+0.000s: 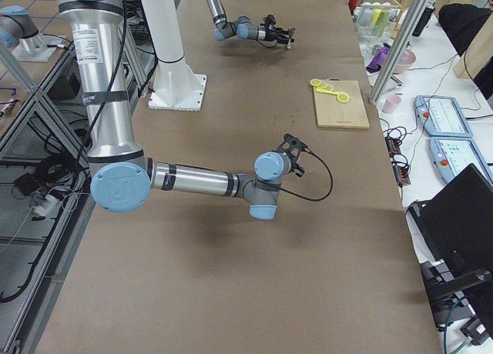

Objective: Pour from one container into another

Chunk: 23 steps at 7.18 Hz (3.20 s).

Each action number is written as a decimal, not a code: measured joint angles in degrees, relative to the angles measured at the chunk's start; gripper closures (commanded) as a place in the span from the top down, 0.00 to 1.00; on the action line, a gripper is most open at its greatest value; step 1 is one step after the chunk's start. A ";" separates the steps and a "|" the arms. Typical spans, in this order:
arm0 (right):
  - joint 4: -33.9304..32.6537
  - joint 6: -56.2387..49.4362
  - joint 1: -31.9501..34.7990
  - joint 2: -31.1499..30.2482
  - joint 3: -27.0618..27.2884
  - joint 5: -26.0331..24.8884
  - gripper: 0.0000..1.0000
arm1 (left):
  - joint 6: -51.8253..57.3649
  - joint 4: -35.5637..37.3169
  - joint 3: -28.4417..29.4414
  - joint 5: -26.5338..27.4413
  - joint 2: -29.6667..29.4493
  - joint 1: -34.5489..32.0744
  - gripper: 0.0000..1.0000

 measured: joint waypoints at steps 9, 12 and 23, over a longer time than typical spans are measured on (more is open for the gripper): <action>-9.23 -10.06 1.94 4.33 5.39 11.25 0.00 | 1.75 1.79 2.84 -2.04 -2.79 -1.37 0.00; -9.89 -10.97 0.82 5.27 5.79 11.97 0.00 | 2.82 1.80 0.34 -2.44 -2.85 -1.53 0.00; -19.08 -18.58 -0.11 12.90 7.97 14.85 0.00 | 54.17 -4.69 -17.74 -24.93 -7.27 -2.07 0.00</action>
